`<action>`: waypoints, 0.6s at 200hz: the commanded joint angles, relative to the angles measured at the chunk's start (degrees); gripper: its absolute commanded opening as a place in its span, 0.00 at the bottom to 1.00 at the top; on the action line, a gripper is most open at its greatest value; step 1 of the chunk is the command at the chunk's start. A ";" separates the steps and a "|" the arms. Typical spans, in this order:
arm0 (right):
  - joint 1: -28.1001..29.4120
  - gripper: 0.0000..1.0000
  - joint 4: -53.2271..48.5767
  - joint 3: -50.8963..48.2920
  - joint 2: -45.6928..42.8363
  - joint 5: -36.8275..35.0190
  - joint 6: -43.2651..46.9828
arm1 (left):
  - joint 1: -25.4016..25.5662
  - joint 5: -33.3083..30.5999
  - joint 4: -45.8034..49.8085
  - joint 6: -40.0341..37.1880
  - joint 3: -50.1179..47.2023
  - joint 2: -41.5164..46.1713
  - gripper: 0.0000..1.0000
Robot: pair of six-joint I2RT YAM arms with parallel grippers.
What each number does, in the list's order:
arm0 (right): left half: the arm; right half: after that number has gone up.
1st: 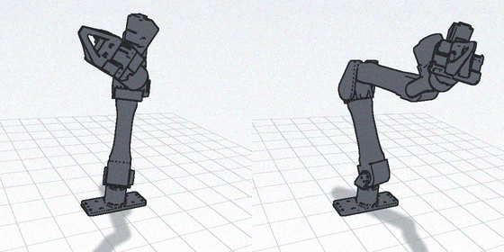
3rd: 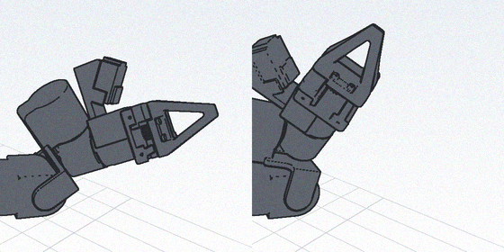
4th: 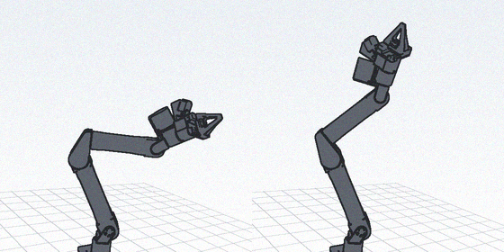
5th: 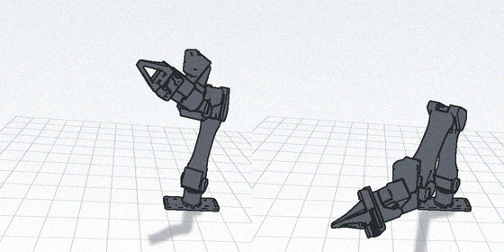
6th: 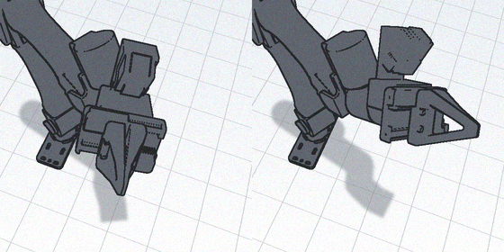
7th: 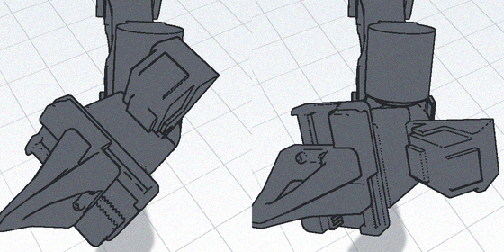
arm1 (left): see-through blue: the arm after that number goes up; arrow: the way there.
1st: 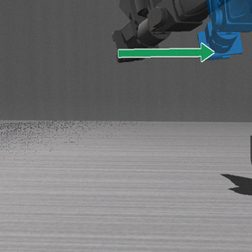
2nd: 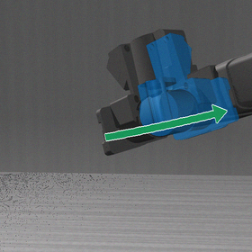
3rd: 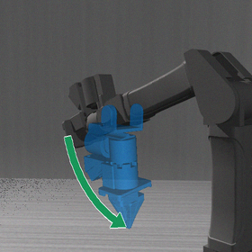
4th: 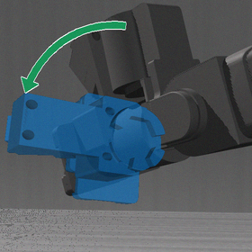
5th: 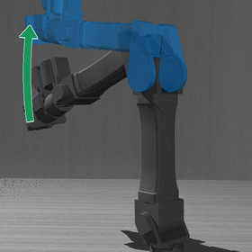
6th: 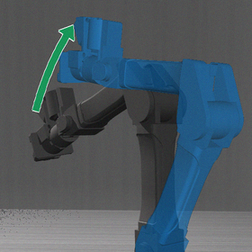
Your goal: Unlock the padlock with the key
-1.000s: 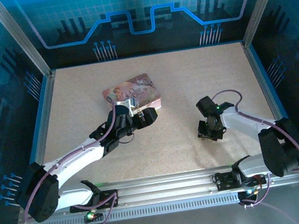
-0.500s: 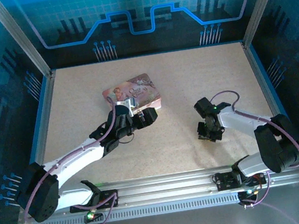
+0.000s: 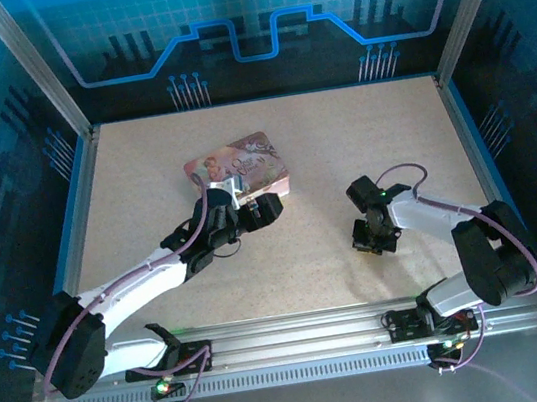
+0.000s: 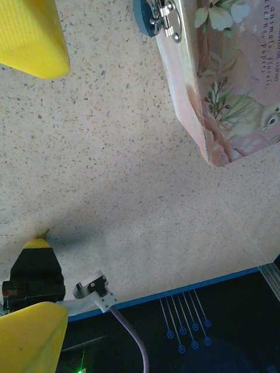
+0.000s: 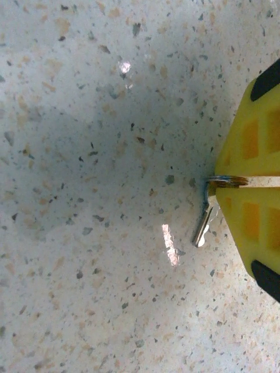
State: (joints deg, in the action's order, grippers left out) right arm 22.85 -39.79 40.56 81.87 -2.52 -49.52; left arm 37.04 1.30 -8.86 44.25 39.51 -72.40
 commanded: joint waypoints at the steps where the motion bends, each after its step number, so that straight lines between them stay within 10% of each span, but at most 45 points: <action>1: 0.83 0.07 0.21 -0.45 0.66 -0.11 -0.58 | 0.49 -0.68 0.83 -0.66 1.75 0.94 0.99; 120: 0.53 0.00 10.37 -1.71 -11.46 5.86 -1.73 | 0.45 0.39 1.14 0.20 2.38 2.98 0.99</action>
State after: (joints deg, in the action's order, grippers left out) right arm 22.85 -34.41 39.59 73.84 -0.45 -49.17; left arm 37.04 1.30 -7.62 44.07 39.83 -70.81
